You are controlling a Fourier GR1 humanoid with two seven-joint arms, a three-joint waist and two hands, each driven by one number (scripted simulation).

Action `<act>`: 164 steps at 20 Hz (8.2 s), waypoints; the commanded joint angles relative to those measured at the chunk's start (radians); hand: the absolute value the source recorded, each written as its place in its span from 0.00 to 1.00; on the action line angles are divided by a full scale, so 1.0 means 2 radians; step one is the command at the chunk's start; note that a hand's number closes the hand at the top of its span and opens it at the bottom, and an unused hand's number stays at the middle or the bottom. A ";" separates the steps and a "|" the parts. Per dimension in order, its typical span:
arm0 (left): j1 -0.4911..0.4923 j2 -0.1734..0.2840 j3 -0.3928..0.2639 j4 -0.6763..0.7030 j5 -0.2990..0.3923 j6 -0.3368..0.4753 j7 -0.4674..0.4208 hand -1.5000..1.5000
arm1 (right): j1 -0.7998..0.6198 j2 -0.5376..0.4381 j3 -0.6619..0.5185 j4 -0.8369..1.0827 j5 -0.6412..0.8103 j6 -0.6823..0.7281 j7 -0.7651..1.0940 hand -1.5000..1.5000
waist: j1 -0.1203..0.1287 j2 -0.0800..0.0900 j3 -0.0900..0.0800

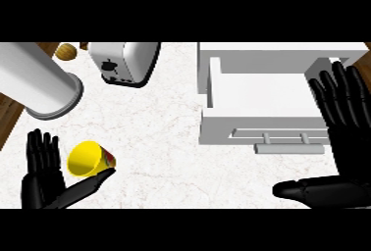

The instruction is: Pick up the cup, place it into the drawer and close the drawer

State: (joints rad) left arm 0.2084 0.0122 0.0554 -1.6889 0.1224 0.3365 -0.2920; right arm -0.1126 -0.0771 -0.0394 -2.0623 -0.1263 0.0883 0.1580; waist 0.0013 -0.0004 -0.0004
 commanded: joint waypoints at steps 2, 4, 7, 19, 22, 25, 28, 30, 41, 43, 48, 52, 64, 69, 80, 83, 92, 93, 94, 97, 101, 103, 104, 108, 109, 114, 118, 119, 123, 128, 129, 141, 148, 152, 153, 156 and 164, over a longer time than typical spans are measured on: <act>0.016 -0.006 0.008 0.045 0.016 -0.018 -0.046 0.00 | 0.060 0.027 0.042 -0.027 0.029 0.001 -0.036 0.00 | -0.001 0.000 0.000; 0.003 0.006 0.033 0.060 0.031 -0.038 -0.043 0.00 | 0.003 0.007 0.012 0.000 0.009 -0.002 -0.001 0.00 | 0.000 0.000 0.000; -0.007 0.001 0.040 0.105 0.026 -0.041 -0.080 0.00 | 0.010 -0.008 -0.009 -0.025 -0.017 0.013 0.016 0.00 | 0.000 0.000 0.000; -0.005 -0.006 0.052 0.179 0.047 -0.058 -0.149 0.00 | 0.028 -0.007 -0.015 0.011 -0.022 0.038 -0.034 0.00 | 0.001 0.000 0.000; -0.048 -0.006 0.060 0.250 0.054 -0.051 -0.178 0.00 | 0.024 -0.007 -0.013 -0.002 -0.015 0.028 -0.009 0.00 | -0.001 0.000 0.000; -0.080 0.028 0.107 0.327 0.076 -0.099 -0.208 0.00 | 0.008 0.011 0.017 -0.016 0.012 0.000 0.013 0.00 | -0.001 0.000 0.000; -0.054 0.018 0.081 0.261 0.062 -0.073 -0.169 0.00 | 0.003 0.009 0.012 -0.051 -0.007 -0.005 0.045 0.00 | 0.000 0.000 0.000; -0.091 0.034 0.100 0.354 0.071 -0.111 -0.219 0.00 | 0.005 0.002 0.001 -0.014 -0.007 0.013 0.009 0.00 | -0.001 0.000 0.000; -0.146 0.047 0.119 0.434 0.093 -0.137 -0.267 0.00 | 0.007 0.003 0.004 -0.042 -0.011 0.005 0.040 0.00 | -0.002 0.000 0.000; -0.139 0.029 0.105 0.411 0.097 -0.130 -0.249 0.00 | 0.029 0.006 0.005 -0.013 -0.006 0.026 -0.009 0.00 | -0.001 0.000 0.000; -0.158 0.052 0.120 0.471 0.115 -0.177 -0.266 0.00 | 0.025 0.000 -0.008 -0.050 -0.024 0.016 0.029 0.00 | -0.002 0.000 0.000; -0.193 0.050 0.125 0.525 0.124 -0.214 -0.296 0.00 | 0.037 0.008 -0.002 -0.003 -0.016 0.032 -0.027 0.00 | -0.003 0.001 0.000; -0.208 0.045 0.108 0.551 0.117 -0.261 -0.373 1.00 | -0.006 -0.018 -0.035 0.004 -0.036 0.034 0.005 0.00 | -0.002 0.001 0.000; -0.201 0.054 0.118 0.538 0.113 -0.235 -0.403 1.00 | 0.031 -0.003 -0.016 -0.014 -0.022 0.035 -0.015 0.00 | -0.002 0.000 0.000; -0.228 0.054 0.052 0.470 0.083 -0.293 -0.352 1.00 | 0.024 -0.002 -0.017 -0.012 -0.018 0.027 0.000 0.00 | 0.002 -0.001 0.001; -0.229 0.058 0.042 0.431 0.093 -0.315 -0.330 1.00 | 0.000 -0.010 -0.016 -0.029 -0.016 0.016 0.030 0.00 | 0.005 -0.002 0.001; -0.265 0.039 -0.012 0.267 0.092 -0.261 -0.169 1.00 | -0.007 -0.004 -0.010 -0.013 -0.008 0.010 0.033 0.00 | 0.002 -0.001 0.000; -0.230 0.024 -0.027 0.214 0.091 -0.247 -0.151 1.00 | 0.020 -0.013 -0.034 0.001 -0.034 0.037 0.000 0.00 | 0.003 -0.002 0.001; -0.276 0.030 -0.021 0.192 0.103 -0.228 -0.100 1.00 | 0.004 -0.014 -0.027 -0.014 -0.028 0.023 0.029 0.00 | 0.004 -0.003 0.001; -0.268 0.008 -0.039 0.144 0.097 -0.195 -0.063 1.00 | -0.007 -0.007 -0.012 -0.002 -0.011 0.017 0.026 0.00 | 0.002 -0.001 0.000; -0.304 0.014 -0.031 0.106 0.103 -0.170 -0.003 1.00 | -0.009 -0.012 -0.036 0.019 -0.021 0.025 -0.004 0.00 | 0.000 0.000 0.000; -0.351 0.000 -0.037 0.159 0.078 -0.156 -0.024 1.00 | 0.027 0.000 -0.009 -0.017 -0.006 0.022 0.004 0.00 | -0.004 0.000 0.000; -0.360 0.013 -0.024 0.143 0.082 -0.145 0.001 1.00 | 0.033 0.003 0.000 -0.027 0.004 0.022 -0.002 0.00 | -0.003 0.000 0.000; -0.420 -0.004 -0.035 0.164 0.054 -0.110 0.014 1.00 | 0.031 -0.008 -0.031 -0.027 -0.027 0.029 0.004 0.00 | -0.005 0.000 0.000; -0.419 -0.004 -0.044 0.152 0.053 -0.110 0.036 1.00 | 0.024 -0.009 -0.030 0.020 -0.015 0.038 -0.023 0.00 | -0.003 0.000 0.000; -0.493 -0.001 -0.032 0.195 0.043 -0.090 0.064 1.00 | 0.015 -0.001 -0.008 -0.034 -0.006 0.013 0.031 0.00 | -0.005 0.000 0.000; -0.552 -0.002 -0.020 0.245 0.047 -0.090 0.066 1.00 | 0.023 -0.013 -0.035 0.005 -0.032 0.044 -0.013 0.00 | -0.006 0.001 0.000; -0.569 -0.006 -0.062 0.262 0.042 -0.038 0.066 1.00 | 0.004 -0.008 -0.022 -0.003 -0.017 0.024 0.014 0.00 | -0.008 0.001 0.000; -0.603 -0.006 -0.043 0.300 0.025 -0.056 0.083 1.00 | 0.031 0.003 0.007 -0.048 0.003 0.015 0.035 0.00 | -0.008 0.000 0.000; -0.654 -0.006 -0.067 0.371 0.052 -0.013 0.074 1.00 | 0.017 -0.021 -0.044 0.010 -0.040 0.049 -0.007 0.00 | -0.010 0.002 0.000; -0.638 -0.006 -0.104 0.410 0.080 0.006 0.023 1.00 | 0.013 -0.005 -0.020 0.021 -0.013 0.040 -0.022 0.00 | -0.017 0.004 0.000; -0.708 -0.006 -0.190 0.545 0.192 0.047 -0.028 1.00 | 0.010 -0.008 -0.021 0.012 -0.022 0.043 -0.013 0.00 | -0.033 0.006 0.001; -0.726 -0.006 -0.233 0.612 0.215 0.036 -0.043 1.00 | -0.002 -0.010 -0.020 0.021 -0.024 0.046 -0.014 0.00 | -0.038 0.008 0.001; -0.755 -0.006 -0.258 0.636 0.223 0.039 -0.042 1.00 | -0.036 -0.020 -0.034 0.051 -0.029 0.050 -0.021 0.00 | -0.044 0.011 0.001; -0.777 -0.006 -0.262 0.634 0.230 0.050 -0.015 1.00 | -0.018 0.003 -0.006 0.040 -0.021 0.043 -0.018 0.00 | -0.046 0.010 0.001; -0.755 -0.006 -0.296 0.642 0.230 0.065 -0.030 1.00 | -0.019 -0.008 -0.009 0.037 -0.018 0.047 -0.014 0.00 | -0.050 0.011 0.001; -0.751 -0.006 -0.330 0.648 0.248 0.074 -0.027 0.00 | -0.017 -0.002 -0.008 0.015 -0.034 0.048 -0.009 0.00 | -0.054 0.012 0.001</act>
State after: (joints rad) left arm -1.3190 0.0000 -0.5790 -0.3868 0.5911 0.4833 -0.3254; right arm -0.1394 -0.0878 -0.0599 -2.0165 -0.1852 0.1909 0.1229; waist -0.1108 0.0248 0.0019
